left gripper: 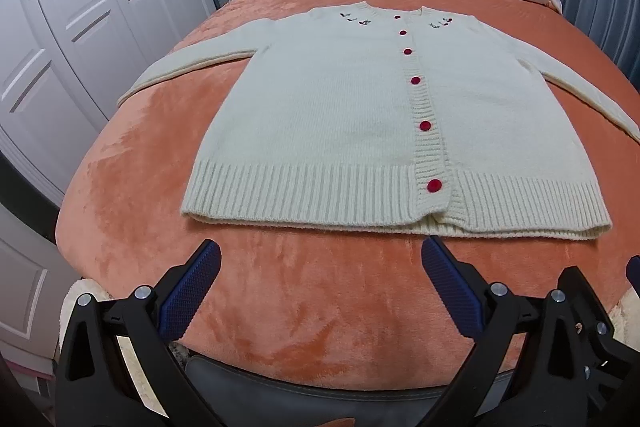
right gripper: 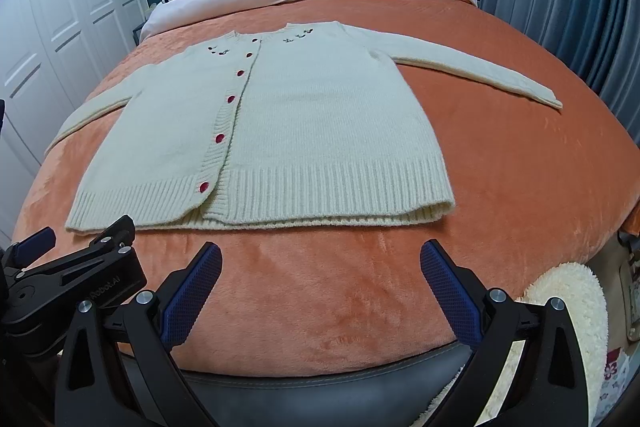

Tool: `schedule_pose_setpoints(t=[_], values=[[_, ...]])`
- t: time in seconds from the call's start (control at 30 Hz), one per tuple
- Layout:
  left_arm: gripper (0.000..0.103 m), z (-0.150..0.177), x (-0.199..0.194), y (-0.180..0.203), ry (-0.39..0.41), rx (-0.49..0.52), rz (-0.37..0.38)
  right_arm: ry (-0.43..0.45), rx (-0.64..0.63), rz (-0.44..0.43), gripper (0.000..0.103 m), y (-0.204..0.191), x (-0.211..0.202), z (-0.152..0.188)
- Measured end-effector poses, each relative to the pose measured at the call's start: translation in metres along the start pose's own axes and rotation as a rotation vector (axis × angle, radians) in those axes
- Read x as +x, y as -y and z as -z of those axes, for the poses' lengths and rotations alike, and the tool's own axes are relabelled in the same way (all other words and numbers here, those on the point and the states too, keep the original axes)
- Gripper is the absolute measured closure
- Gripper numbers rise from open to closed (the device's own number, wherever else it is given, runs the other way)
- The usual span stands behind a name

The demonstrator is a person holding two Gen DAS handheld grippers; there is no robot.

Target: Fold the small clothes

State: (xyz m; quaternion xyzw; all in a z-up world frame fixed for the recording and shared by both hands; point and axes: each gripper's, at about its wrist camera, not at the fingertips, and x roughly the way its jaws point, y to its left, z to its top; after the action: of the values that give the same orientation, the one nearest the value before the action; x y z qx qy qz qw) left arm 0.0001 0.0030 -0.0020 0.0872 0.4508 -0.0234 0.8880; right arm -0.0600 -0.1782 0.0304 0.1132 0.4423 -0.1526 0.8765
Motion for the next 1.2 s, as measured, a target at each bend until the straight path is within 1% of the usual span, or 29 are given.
schedule_pose_setpoints(t=[1.2], values=[[0.005, 0.0021, -0.0004, -0.0004, 0.002, -0.003, 0.002, -0.004, 0.003, 0.007, 0.005, 0.0019, -0.0022, 0.0004]])
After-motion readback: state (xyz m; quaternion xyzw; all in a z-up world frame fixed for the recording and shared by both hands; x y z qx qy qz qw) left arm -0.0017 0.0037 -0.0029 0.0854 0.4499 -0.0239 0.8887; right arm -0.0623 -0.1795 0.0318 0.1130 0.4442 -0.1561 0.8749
